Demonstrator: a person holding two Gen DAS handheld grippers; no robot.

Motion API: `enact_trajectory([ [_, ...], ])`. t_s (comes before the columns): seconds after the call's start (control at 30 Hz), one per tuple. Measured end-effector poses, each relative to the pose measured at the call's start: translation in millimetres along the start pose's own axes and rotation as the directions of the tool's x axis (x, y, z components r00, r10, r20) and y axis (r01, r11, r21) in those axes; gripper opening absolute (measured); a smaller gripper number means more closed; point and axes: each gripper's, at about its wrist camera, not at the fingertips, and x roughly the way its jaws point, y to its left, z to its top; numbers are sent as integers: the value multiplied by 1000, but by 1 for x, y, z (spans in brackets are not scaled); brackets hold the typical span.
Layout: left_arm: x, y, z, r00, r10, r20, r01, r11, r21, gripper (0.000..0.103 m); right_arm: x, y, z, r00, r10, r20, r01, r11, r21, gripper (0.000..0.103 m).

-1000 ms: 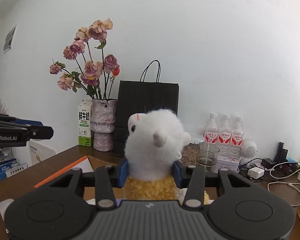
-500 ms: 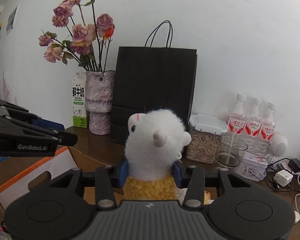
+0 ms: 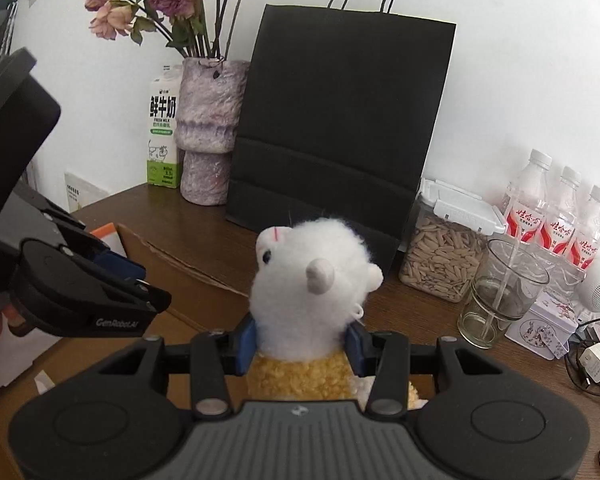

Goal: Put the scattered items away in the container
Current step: 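Carry the plush and the white cap in both tools over the box, then open both tools to release the plush and cap into the box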

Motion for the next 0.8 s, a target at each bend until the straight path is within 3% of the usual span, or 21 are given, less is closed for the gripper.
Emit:
enact_trajectory([
  [0.4,3,6,-1,1000,-2,-29,2,1000,-4,30,7,6,-5,997,-7,-79,3,999,-51,49],
  [0.47,0,6,-1,1000,0,-27,0,1000,-1,34,3,10,-6,997,-17,-72,12,997,-71,53],
  [0.53,-3,6,-2,1000,-4,-27,4,1000,-2,47,-2,11,-5,998,-19,-67,14,997,-78,63],
  [0.8,-25,7,-5,1000,5,-3,-5,1000,-12,64,-21,11,-10,996,-25,-89,17,996,-86,69],
])
